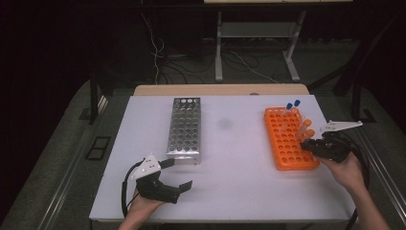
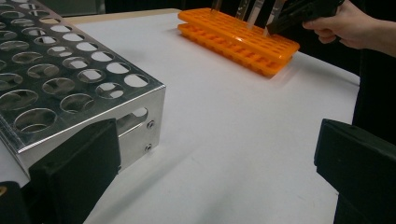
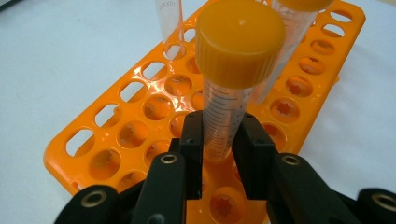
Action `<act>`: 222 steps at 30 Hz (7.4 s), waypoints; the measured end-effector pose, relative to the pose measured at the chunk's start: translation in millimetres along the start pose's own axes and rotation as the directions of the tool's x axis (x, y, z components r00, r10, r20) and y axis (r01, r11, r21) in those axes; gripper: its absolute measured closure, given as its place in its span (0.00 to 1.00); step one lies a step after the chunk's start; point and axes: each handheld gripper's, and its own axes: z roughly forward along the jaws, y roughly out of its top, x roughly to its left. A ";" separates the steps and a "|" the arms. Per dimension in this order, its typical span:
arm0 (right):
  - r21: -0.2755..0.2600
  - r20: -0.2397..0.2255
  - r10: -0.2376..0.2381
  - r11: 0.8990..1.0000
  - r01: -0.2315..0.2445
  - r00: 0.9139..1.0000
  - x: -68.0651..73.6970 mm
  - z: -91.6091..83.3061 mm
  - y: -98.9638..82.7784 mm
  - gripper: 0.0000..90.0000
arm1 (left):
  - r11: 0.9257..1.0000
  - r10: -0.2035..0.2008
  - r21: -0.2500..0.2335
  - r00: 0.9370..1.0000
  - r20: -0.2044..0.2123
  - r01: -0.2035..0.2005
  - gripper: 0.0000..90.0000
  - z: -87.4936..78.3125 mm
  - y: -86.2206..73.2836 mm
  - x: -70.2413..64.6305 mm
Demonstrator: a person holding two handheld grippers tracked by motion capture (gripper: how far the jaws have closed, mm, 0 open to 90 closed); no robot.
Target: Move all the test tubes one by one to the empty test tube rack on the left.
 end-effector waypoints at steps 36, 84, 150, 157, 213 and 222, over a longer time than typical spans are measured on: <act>-0.001 -0.154 -0.155 0.988 0.157 0.976 44.6 -35.6 57.0 0.82 | 0.997 0.044 0.063 0.998 0.052 -0.048 0.00 4.5 29.8 -2.8; 0.012 -0.433 -0.389 0.899 0.437 0.813 155.5 15.5 110.9 0.82 | 0.927 0.210 0.265 0.952 0.223 -0.266 0.01 65.1 127.0 -20.8; -0.040 -0.431 -0.279 0.956 0.291 0.858 168.1 39.5 102.7 0.33 | 0.808 0.275 0.437 0.908 0.315 -0.396 0.76 87.1 195.5 8.5; -0.028 -0.402 -0.218 0.974 0.226 0.889 158.0 32.1 89.1 0.11 | 0.813 0.269 0.446 0.921 0.281 -0.373 0.76 86.1 204.2 23.3; -0.060 -0.322 -0.022 0.998 0.002 0.947 103.0 -3.1 17.5 0.00 | 0.932 0.077 0.363 0.980 -0.181 -0.006 0.76 145.4 224.8 177.6; -0.062 -0.310 -0.008 0.998 -0.012 0.951 97.0 -8.4 10.6 0.00 | 0.916 0.072 0.401 0.979 -0.191 0.011 0.76 156.0 217.3 186.2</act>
